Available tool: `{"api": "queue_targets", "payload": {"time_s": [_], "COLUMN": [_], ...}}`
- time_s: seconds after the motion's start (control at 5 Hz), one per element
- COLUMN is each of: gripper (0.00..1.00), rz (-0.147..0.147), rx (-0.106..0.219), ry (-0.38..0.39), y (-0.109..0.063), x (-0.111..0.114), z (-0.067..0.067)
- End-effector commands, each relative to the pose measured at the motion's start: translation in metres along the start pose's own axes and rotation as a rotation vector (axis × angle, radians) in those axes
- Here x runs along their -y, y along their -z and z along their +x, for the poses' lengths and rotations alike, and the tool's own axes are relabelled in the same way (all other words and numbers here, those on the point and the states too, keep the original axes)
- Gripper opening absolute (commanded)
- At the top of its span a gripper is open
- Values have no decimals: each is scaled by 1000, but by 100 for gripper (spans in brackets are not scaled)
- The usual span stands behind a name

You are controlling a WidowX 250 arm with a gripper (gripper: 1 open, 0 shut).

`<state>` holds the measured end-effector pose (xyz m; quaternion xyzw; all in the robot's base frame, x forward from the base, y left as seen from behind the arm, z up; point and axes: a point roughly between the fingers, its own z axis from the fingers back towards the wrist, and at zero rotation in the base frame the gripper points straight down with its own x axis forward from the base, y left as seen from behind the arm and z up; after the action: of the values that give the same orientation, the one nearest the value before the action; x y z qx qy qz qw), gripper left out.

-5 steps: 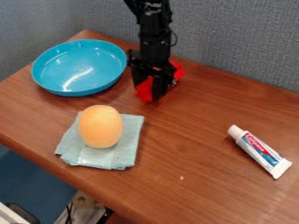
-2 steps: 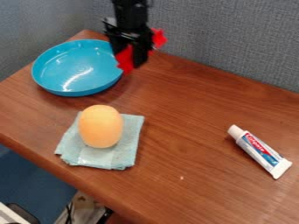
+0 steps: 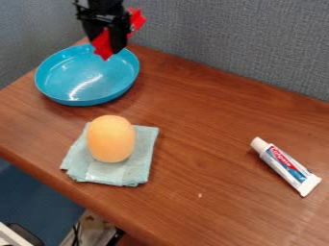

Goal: Put the red object on the blue plate

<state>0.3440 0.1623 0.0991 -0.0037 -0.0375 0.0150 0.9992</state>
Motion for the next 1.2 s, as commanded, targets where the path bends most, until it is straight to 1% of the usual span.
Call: {"api": "queue_targets", "payload": {"time_s": [0.0,0.2,0.4,0.6,1.0], "gripper": [0,0,0,0,0], "rz": [34,36,41,41,43], "rx": [29,10,18,30,37], "ry": [-12,14,78,84,84], "y": [-7,10,16,17,20], "x": [-22,-27,-18,-16,-15], "z": [-3,-5,-10,-8,-4]}}
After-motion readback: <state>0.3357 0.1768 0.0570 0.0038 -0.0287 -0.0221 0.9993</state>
